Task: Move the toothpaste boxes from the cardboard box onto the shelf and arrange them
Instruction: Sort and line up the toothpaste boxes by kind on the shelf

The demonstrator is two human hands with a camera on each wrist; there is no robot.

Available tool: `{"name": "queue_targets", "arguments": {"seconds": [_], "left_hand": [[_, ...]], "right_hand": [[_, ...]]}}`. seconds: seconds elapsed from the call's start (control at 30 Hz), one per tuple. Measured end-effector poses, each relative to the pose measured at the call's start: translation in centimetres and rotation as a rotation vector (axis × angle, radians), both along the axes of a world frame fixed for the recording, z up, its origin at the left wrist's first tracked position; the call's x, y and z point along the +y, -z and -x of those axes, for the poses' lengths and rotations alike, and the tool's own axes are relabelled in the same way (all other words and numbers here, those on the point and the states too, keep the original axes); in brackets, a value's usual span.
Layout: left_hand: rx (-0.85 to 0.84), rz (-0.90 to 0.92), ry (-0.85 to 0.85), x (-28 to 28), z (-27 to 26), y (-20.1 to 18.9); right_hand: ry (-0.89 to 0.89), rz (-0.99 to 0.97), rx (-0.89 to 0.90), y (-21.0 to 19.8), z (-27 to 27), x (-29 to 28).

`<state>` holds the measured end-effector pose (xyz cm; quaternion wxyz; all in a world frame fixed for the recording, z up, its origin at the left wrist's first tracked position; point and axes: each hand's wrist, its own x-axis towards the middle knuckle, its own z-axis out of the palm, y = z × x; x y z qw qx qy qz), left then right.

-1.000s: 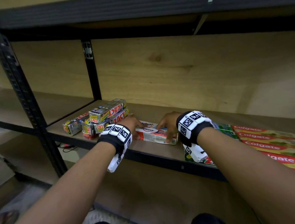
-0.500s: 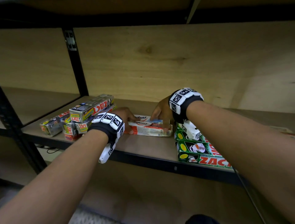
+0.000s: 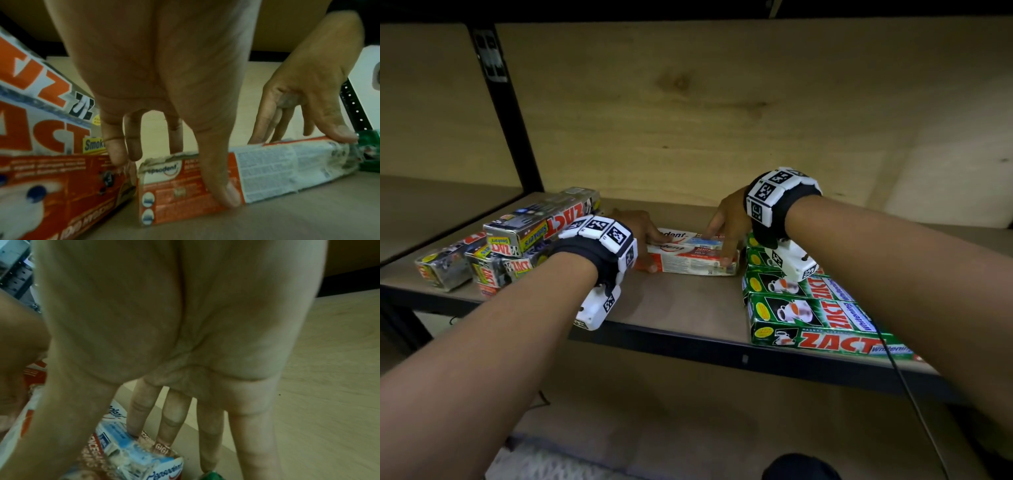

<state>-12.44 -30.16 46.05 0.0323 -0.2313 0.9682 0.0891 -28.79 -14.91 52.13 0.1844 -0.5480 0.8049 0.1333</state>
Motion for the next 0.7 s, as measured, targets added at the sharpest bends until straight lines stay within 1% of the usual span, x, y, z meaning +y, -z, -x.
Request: {"name": "queue_targets", "arguments": {"seconds": [0.07,0.17,0.23,0.3,0.43,0.57,0.63,0.7], "left_hand": [[0.008,-0.02,0.003,0.0,0.4,0.0],[-0.02,-0.047,-0.069,0.7,1.2,-0.1],[0.001,-0.066,-0.08,0.8,1.6,-0.1],[0.042,-0.099,-0.031,0.6,1.3,-0.4],[0.062,-0.135,0.06,0.4,0.3,-0.9],[0.082,-0.095,0.038,0.9,0.1,-1.0],[0.067,-0.047,0.032,1.6,-0.1,-0.1],[0.029,-0.014,-0.049,2.5,0.1,0.8]], "right_hand": [[-0.03,-0.007,0.011,0.3,0.4,0.0],[-0.021,-0.004,-0.027,0.7,1.1,-0.2],[-0.028,0.009,-0.021,0.6,1.5,0.2],[-0.027,0.029,-0.002,0.5,1.7,0.6],[-0.052,0.045,0.041,0.8,1.4,0.9],[-0.051,0.064,0.028,1.0,1.2,1.3],[-0.072,0.058,0.032,1.2,0.9,1.4],[-0.105,0.026,0.052,1.5,0.5,1.3]]}}
